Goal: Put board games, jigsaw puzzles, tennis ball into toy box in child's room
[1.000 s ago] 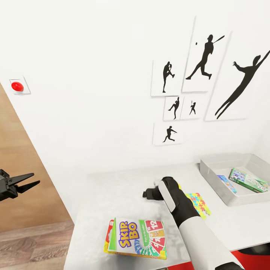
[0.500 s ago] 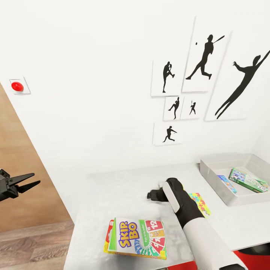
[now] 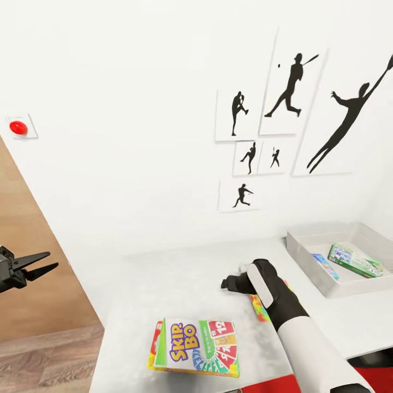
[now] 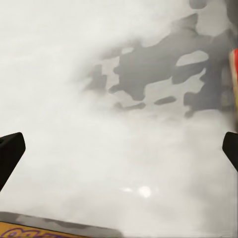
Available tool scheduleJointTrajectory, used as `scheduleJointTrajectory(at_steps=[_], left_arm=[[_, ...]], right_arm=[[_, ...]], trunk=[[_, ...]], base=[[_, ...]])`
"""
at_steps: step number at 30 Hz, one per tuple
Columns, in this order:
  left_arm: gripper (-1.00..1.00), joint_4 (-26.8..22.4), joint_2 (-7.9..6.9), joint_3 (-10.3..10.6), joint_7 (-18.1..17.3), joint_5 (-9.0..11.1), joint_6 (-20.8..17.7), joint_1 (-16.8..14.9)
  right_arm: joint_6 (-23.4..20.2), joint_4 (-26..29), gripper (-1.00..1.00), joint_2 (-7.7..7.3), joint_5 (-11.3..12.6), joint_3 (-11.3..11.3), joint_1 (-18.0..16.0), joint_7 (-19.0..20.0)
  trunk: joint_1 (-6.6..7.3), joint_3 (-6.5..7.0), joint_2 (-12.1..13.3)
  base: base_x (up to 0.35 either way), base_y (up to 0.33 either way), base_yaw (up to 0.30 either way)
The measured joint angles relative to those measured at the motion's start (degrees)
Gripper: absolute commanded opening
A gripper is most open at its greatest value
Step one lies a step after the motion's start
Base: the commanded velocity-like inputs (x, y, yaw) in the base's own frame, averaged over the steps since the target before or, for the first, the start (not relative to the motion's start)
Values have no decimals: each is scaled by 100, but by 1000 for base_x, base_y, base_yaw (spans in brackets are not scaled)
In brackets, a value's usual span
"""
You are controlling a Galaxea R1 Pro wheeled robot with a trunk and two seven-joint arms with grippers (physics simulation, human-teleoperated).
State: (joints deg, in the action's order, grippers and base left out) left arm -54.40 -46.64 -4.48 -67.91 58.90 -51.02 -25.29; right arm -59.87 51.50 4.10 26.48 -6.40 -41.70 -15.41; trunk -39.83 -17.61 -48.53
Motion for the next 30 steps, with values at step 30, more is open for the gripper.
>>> scheduleJointTrajectory(at_steps=[30], left_arm=[[100, -1, -6, -3, -45, -2, 141, 2]], right_arm=[[43, -13, 100, 20, -8, -12, -1, -7]], trunk=[[0, 15, 1]], base=[[-86, 27, -7]])
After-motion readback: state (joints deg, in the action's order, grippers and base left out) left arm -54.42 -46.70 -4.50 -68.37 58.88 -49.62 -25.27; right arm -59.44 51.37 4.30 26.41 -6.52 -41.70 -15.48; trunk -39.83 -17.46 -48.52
